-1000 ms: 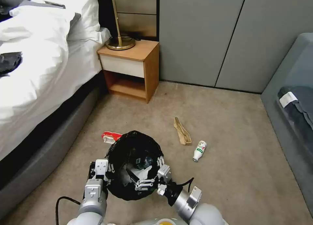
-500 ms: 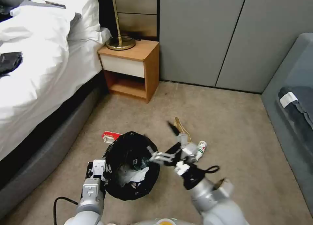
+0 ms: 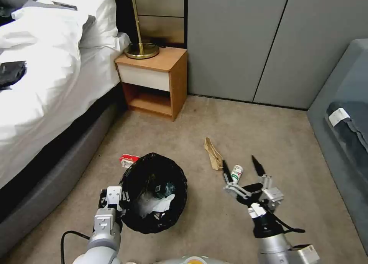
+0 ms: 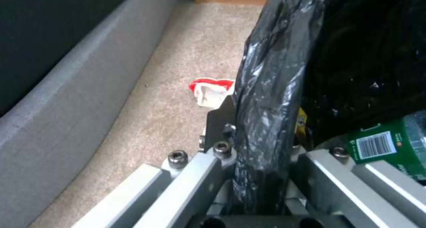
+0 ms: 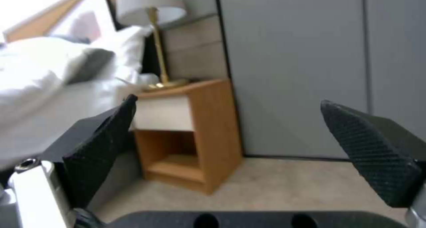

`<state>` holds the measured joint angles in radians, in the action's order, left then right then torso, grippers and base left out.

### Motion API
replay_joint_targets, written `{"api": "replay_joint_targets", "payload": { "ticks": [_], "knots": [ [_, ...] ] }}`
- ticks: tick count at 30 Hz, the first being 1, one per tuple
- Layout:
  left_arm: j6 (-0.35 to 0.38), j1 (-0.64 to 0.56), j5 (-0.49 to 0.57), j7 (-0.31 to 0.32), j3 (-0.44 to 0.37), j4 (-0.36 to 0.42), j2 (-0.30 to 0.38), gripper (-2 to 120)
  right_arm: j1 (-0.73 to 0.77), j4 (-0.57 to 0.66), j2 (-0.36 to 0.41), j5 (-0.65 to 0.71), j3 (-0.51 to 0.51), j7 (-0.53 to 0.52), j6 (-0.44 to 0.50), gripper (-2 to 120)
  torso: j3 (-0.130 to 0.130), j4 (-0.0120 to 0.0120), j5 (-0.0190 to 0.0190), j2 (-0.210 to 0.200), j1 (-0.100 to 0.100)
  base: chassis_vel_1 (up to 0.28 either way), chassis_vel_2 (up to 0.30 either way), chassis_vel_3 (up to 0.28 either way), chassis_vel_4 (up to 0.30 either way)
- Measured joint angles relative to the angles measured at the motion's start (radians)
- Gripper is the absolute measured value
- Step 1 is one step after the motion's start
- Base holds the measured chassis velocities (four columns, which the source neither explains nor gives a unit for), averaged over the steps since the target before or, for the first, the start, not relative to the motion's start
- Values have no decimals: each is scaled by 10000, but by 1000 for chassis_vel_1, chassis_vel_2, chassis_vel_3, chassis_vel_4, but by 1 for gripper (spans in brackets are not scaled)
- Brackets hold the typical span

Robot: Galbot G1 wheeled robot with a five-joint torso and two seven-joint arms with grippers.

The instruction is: Pick up the trash bin, then pick up the garbage from the floor and place it into the trash bin.

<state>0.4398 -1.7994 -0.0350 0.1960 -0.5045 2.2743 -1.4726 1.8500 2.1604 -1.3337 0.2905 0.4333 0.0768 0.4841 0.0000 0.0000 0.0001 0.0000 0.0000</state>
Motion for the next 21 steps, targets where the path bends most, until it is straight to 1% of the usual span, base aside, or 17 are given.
{"api": "replay_joint_targets", "payload": {
  "ticks": [1,5,18,21],
  "knots": [
    [-7,-16,9,0,-1,0,16,1,79,-156,-29,8,198,39,57,100,0,0,0,0,1,0,0,0,0],
    [-24,-20,11,4,6,0,18,1,150,-361,-113,-71,351,-9,122,100,0,0,0,0,1,0,0,0,0],
    [-83,-156,-22,8,15,119,-14,1,-28,-400,-114,-212,425,-57,4,100,0,1,-1,0,0,0,0,0,0],
    [-87,-173,-34,8,13,142,-9,1,-48,-364,-42,-168,527,-63,-22,100,-1,0,-1,0,-1,-66,77,67,-54]
  ]
}}
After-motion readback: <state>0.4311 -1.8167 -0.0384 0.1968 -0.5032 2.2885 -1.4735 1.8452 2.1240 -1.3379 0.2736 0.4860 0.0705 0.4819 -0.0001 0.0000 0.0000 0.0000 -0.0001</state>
